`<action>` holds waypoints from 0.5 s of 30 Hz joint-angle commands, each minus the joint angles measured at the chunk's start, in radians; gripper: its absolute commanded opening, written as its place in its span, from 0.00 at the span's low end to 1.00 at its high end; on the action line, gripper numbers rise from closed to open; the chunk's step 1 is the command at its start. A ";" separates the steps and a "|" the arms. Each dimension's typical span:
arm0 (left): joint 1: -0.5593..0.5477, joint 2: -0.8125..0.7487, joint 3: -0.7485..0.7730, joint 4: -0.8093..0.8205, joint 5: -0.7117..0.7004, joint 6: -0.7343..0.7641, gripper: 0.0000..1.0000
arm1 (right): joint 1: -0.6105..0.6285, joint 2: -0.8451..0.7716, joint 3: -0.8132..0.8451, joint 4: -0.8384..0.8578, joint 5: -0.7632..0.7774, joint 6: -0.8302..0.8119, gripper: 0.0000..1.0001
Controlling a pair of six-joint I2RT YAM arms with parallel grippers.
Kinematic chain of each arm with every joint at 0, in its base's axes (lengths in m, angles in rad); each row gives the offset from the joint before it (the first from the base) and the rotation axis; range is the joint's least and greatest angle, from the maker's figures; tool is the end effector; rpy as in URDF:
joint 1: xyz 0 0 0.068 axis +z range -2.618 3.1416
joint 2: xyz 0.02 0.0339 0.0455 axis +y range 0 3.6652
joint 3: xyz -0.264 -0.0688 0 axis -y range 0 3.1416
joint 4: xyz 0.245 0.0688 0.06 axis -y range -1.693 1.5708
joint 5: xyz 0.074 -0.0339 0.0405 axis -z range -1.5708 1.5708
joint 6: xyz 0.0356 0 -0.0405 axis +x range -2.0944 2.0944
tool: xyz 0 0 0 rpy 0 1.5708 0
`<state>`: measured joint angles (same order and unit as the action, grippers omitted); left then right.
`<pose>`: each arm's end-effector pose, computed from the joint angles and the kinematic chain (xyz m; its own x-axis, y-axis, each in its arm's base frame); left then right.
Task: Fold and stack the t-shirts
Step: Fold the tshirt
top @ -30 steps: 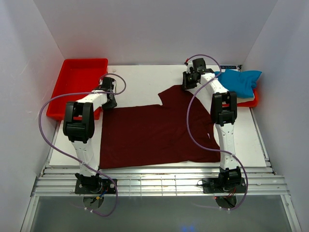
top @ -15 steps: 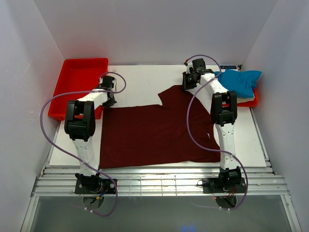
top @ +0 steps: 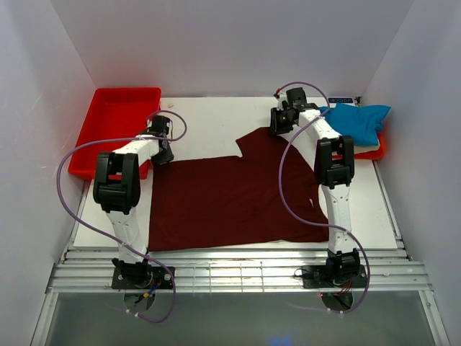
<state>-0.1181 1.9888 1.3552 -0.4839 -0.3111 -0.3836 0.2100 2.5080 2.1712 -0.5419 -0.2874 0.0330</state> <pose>0.4058 -0.0372 0.1611 -0.8200 -0.2615 -0.5091 -0.3535 0.9310 0.0913 0.5386 0.1251 0.1622 -0.7650 -0.1307 -0.6306 -0.3518 0.9050 0.2392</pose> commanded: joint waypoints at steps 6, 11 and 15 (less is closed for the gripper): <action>0.015 -0.064 0.002 -0.090 -0.016 -0.034 0.48 | 0.017 -0.017 -0.051 -0.075 0.019 -0.025 0.33; 0.015 -0.096 0.008 -0.084 -0.032 -0.041 0.48 | 0.020 -0.023 -0.070 -0.075 0.014 -0.028 0.33; 0.015 -0.130 0.012 -0.059 -0.052 -0.034 0.48 | 0.031 -0.024 -0.080 -0.078 0.008 -0.028 0.33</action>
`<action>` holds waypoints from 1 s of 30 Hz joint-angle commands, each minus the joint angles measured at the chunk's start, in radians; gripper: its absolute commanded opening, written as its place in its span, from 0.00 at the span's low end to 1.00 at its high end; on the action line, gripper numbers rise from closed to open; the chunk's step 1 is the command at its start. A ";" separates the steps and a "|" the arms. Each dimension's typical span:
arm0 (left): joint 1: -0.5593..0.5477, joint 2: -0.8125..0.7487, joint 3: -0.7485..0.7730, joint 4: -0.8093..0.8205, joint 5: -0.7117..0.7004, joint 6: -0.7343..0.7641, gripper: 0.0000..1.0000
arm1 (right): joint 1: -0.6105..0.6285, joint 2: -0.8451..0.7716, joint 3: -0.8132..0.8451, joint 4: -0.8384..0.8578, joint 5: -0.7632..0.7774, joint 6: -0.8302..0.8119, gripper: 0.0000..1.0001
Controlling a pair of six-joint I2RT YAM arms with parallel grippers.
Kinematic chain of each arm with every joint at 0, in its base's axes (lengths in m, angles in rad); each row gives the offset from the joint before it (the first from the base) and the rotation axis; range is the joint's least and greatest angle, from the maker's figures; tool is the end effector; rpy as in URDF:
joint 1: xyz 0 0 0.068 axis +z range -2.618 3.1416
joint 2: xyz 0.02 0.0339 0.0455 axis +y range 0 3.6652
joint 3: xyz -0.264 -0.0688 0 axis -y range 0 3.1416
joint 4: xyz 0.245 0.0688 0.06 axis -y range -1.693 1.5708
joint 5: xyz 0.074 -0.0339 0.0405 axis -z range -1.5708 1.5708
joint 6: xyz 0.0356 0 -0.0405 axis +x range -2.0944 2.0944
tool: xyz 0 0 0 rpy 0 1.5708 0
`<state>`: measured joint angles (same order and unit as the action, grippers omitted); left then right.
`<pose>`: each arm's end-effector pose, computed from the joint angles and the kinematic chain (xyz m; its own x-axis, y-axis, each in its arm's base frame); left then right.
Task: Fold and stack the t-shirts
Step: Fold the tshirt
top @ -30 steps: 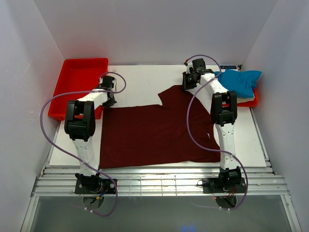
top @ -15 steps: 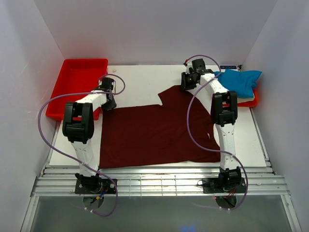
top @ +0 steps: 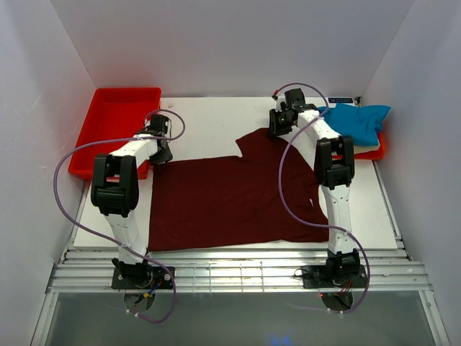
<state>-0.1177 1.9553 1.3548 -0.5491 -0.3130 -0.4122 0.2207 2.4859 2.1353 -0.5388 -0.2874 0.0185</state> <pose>0.3977 -0.0360 0.1708 -0.8251 -0.2863 -0.4872 -0.3753 0.9222 0.0937 0.5326 0.1298 0.1627 -0.7648 -0.1534 -0.6257 -0.3701 0.8996 0.2318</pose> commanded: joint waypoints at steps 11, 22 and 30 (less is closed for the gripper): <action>0.015 -0.102 -0.031 0.025 -0.052 0.004 0.48 | 0.040 -0.005 -0.061 -0.093 0.004 -0.014 0.32; 0.015 0.005 -0.010 0.035 -0.003 -0.005 0.49 | 0.040 -0.028 -0.081 -0.092 0.021 -0.014 0.31; 0.015 0.034 -0.002 0.048 -0.021 0.013 0.50 | 0.040 -0.033 -0.092 -0.092 0.021 -0.046 0.29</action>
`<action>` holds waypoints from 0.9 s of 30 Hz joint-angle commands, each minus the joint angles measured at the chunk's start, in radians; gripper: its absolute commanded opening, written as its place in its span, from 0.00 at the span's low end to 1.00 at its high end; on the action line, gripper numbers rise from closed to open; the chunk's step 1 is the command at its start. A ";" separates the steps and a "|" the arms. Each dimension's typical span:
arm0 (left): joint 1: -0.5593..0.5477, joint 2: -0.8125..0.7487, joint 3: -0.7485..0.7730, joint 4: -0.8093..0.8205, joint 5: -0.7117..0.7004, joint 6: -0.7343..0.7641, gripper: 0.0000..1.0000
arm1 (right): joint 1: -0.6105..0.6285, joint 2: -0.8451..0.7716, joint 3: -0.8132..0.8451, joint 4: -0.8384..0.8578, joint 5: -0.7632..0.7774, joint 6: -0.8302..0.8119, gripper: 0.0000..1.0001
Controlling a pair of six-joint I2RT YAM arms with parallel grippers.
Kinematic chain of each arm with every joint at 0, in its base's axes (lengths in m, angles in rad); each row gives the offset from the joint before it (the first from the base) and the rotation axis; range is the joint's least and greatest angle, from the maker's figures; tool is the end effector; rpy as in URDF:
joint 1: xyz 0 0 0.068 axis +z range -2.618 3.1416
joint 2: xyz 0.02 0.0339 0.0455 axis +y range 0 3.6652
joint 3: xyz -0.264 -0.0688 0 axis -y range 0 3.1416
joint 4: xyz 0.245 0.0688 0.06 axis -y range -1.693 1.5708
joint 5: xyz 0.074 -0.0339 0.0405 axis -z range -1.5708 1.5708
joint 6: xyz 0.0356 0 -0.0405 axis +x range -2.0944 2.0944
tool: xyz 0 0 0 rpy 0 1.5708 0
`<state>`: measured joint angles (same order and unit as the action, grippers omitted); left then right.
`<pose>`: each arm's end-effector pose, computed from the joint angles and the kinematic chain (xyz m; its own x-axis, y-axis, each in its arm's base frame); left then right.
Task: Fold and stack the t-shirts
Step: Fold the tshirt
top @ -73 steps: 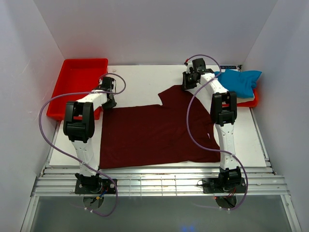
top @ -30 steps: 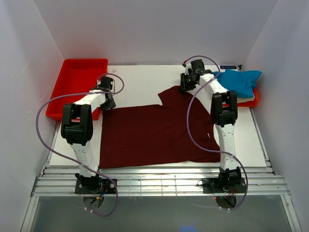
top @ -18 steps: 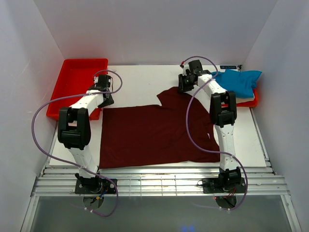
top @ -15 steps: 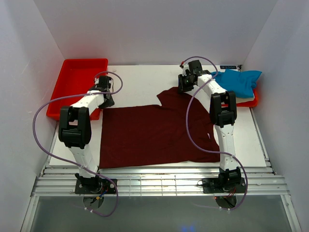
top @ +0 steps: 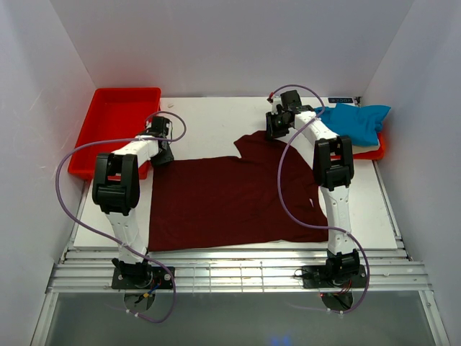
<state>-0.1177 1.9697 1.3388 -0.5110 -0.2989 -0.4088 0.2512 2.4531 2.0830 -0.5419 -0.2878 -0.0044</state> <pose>0.3992 -0.0366 0.1625 -0.8250 -0.2850 -0.4880 -0.3676 0.9265 0.0804 0.5207 0.1441 0.1631 -0.7641 -0.2004 -0.6131 -0.4100 0.8847 0.2217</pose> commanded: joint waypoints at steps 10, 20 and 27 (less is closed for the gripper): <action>0.015 0.037 -0.001 0.012 -0.080 0.015 0.08 | 0.010 -0.031 -0.063 -0.069 0.087 -0.011 0.08; 0.010 0.000 -0.021 0.016 -0.034 0.013 0.00 | 0.010 -0.203 -0.086 -0.070 0.205 -0.023 0.08; -0.019 -0.046 -0.039 0.020 -0.039 0.007 0.00 | 0.010 -0.321 -0.199 -0.044 0.211 -0.022 0.08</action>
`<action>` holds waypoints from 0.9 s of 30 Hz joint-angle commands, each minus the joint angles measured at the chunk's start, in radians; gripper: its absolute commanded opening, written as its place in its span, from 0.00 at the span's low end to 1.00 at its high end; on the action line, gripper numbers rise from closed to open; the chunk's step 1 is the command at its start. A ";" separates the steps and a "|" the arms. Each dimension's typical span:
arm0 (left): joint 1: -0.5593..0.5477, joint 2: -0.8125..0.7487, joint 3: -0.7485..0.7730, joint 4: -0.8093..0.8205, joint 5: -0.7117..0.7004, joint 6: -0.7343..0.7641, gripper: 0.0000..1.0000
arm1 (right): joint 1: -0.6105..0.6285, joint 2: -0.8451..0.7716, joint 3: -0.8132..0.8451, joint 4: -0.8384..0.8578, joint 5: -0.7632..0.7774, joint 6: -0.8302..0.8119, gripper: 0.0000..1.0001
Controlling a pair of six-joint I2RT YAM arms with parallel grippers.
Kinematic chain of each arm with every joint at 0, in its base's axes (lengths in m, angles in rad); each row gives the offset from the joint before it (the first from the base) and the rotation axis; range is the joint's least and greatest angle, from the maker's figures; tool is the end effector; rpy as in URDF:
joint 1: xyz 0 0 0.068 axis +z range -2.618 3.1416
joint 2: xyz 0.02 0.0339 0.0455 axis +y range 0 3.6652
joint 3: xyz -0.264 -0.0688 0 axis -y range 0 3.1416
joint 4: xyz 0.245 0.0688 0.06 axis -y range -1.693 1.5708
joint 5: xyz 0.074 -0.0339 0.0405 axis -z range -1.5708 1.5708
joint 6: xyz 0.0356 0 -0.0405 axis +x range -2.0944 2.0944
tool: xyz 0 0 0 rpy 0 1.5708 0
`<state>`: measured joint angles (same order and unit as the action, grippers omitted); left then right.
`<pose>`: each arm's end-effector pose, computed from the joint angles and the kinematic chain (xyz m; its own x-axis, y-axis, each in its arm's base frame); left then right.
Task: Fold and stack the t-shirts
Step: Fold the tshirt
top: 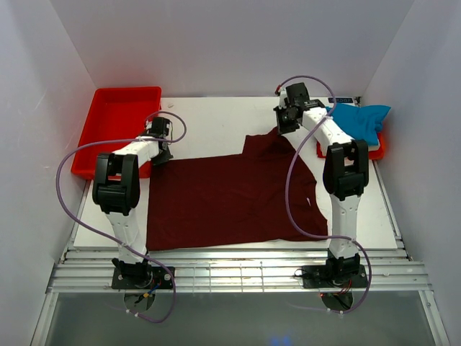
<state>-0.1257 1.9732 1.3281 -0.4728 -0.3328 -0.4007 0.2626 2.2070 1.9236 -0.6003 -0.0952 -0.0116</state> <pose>0.4006 -0.0389 0.1602 -0.8123 -0.2689 -0.5175 -0.3695 0.9239 0.0998 0.4803 0.1326 0.2303 -0.7429 -0.2116 -0.6351 -0.3253 0.9433 0.0661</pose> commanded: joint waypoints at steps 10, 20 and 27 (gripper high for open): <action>-0.074 -0.238 -0.153 0.016 -0.115 -0.039 0.00 | 0.006 -0.217 -0.261 0.048 0.029 -0.016 0.08; -0.120 -0.441 -0.263 0.020 -0.187 -0.059 0.00 | 0.021 -0.360 -0.380 0.030 0.045 -0.014 0.08; -0.130 -0.485 -0.328 -0.020 -0.160 -0.069 0.00 | 0.043 -0.432 -0.434 -0.010 0.087 -0.016 0.08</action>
<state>-0.2470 1.5345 1.0229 -0.4675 -0.4831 -0.4557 0.2939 1.8297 1.5143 -0.5804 -0.0391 -0.0124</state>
